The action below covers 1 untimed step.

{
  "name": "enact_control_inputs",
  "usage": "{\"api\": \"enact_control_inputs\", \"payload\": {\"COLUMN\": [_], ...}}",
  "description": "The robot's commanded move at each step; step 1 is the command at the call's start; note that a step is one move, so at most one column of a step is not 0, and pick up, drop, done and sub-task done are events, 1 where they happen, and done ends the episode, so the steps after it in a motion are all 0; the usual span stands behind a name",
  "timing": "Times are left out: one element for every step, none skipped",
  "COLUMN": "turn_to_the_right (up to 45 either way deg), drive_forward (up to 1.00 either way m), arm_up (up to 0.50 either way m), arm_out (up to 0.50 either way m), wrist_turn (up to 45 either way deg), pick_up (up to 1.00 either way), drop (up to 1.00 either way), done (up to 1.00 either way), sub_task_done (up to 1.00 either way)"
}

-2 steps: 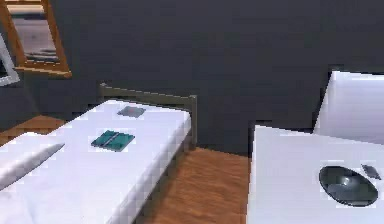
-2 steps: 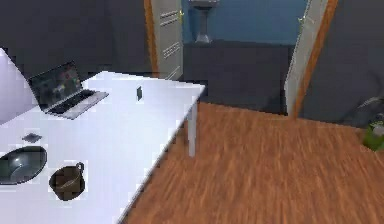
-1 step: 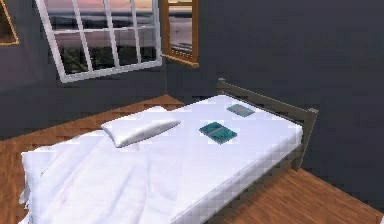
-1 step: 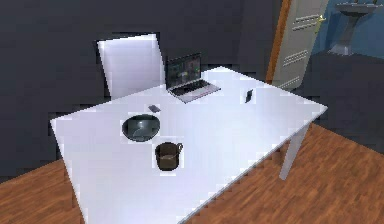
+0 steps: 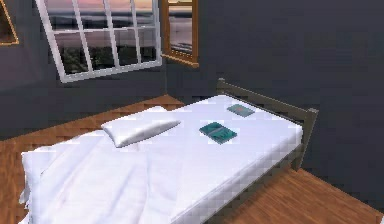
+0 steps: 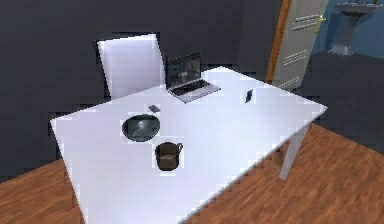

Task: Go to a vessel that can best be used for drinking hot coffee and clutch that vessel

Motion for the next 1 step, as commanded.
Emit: {"api": "enact_control_inputs", "payload": {"turn_to_the_right": [0.0], "drive_forward": [0.0], "arm_up": [0.34], "arm_out": [0.0], "wrist_turn": [0.0], "pick_up": [0.0], "drop": [0.0], "done": [0.0], "sub_task_done": [0.0]}}
